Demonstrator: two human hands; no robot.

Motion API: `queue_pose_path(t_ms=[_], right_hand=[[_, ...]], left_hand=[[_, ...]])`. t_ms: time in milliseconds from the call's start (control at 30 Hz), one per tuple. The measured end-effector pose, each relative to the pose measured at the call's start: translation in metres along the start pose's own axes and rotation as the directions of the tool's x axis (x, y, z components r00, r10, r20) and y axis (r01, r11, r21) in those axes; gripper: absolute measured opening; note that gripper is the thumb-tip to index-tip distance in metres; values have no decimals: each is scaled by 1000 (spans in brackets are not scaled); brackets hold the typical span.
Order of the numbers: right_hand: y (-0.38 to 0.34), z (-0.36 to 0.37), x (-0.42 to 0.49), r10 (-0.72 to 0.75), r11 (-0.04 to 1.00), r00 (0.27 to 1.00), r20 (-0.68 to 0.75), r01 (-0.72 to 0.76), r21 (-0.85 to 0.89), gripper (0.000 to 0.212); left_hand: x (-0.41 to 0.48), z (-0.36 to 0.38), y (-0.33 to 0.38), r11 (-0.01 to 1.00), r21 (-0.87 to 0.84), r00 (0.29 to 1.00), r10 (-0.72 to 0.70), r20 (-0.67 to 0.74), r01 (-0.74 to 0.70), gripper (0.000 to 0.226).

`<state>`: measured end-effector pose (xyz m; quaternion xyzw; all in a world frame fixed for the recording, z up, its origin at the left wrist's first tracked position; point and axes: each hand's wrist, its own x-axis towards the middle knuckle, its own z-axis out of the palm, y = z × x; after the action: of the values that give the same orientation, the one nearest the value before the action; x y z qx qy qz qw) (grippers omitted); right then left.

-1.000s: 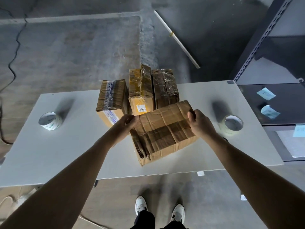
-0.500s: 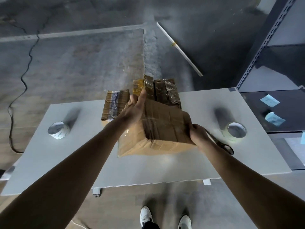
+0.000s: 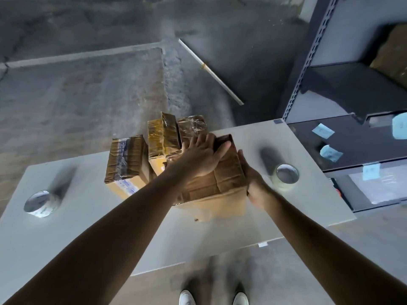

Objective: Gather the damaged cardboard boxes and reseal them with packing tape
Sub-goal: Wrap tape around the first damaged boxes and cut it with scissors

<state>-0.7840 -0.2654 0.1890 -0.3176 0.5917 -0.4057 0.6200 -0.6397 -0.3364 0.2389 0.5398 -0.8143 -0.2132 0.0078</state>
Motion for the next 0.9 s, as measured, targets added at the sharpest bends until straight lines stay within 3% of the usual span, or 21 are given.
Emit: queue_pose_path(t_ms=[133,233,300,333,400,500,600,800,900], right_hand=[[-8,-10,-10,-81,996,994,70,84,-43,84],[-16,-13,-19,-185,934,980,68,197,-298,54],[-18,-13,-21,-270,899,963,23,260,-352,23],[-19,-13,-22,-306,876,952,-9,278,-393,20],[-18,-9,-21,-338,848,940,-50,281,-448,23],[-15,-7,-16,-336,832,937,-95,248,-497,28],[-9,-8,-11,-323,803,933,-160,181,-568,48],[-12,-11,-13,-340,744,936,-96,205,-636,30],[-16,-15,-12,-298,747,951,-89,174,-642,35]], left_hand=[[1,-7,-2,997,-11,993,81,91,-80,63],[-1,-12,-8,982,-96,983,170,76,-162,54],[-4,-14,-17,984,36,985,172,17,-173,50],[-6,-13,-23,982,99,987,160,4,-160,51],[-14,-13,-36,988,75,991,130,29,-132,61],[-24,-13,-47,987,-141,993,92,76,-80,81],[-24,-6,-49,989,-124,994,84,66,-76,93],[-16,4,-57,962,-246,993,119,-4,-116,71],[-11,4,-59,959,-260,993,118,15,-110,64]])
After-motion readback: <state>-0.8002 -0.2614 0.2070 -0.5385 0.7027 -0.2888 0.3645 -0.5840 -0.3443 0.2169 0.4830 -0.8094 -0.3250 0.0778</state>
